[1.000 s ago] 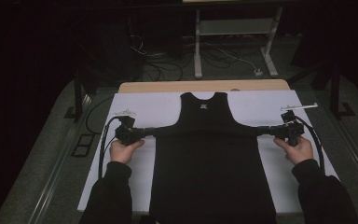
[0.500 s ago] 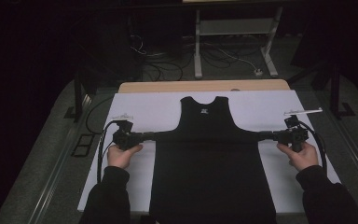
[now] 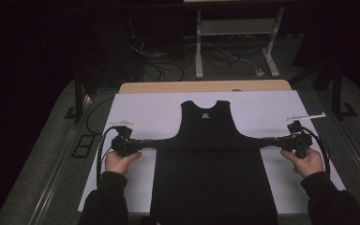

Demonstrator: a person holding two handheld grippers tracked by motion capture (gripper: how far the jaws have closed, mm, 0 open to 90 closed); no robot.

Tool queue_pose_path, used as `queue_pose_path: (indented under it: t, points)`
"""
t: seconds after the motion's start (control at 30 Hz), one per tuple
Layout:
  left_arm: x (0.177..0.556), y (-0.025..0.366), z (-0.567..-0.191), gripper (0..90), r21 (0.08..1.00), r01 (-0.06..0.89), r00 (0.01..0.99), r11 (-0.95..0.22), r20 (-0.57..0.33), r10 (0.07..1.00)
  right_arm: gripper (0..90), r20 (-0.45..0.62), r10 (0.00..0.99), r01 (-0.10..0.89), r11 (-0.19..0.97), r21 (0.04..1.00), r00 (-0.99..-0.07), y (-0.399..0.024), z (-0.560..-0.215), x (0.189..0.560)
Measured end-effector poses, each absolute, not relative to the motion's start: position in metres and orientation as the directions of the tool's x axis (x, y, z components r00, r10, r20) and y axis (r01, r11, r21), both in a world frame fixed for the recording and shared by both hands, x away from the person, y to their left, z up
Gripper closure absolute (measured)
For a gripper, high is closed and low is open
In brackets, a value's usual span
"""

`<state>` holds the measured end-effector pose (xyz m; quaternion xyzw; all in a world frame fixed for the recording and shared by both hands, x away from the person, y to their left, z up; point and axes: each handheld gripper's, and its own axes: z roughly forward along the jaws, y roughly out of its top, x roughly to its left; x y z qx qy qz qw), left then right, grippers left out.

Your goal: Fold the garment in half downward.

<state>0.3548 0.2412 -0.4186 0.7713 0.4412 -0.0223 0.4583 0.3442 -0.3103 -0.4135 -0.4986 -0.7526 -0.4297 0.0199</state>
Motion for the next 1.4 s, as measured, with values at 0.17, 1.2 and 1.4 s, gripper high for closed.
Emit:
queue_pose_path:
  t: [0.17,1.2,1.4]
  points:
    - [0.351,0.241,-0.42,86.4,0.677,0.709,0.608,-0.199,-0.444,0.658,83.4,0.456,0.734,0.774,0.149,0.615,-0.503,-0.31,-0.415,0.34]
    - [0.333,0.239,-0.429,86.4,0.585,0.758,0.611,-0.289,-0.48,0.63,83.3,0.486,0.724,0.821,0.193,0.538,-0.489,-0.308,-0.421,0.315]
    - [0.332,0.24,-0.429,86.4,0.576,0.765,0.605,-0.289,-0.487,0.63,83.3,0.494,0.725,0.834,0.201,0.514,-0.48,-0.307,-0.425,0.313]
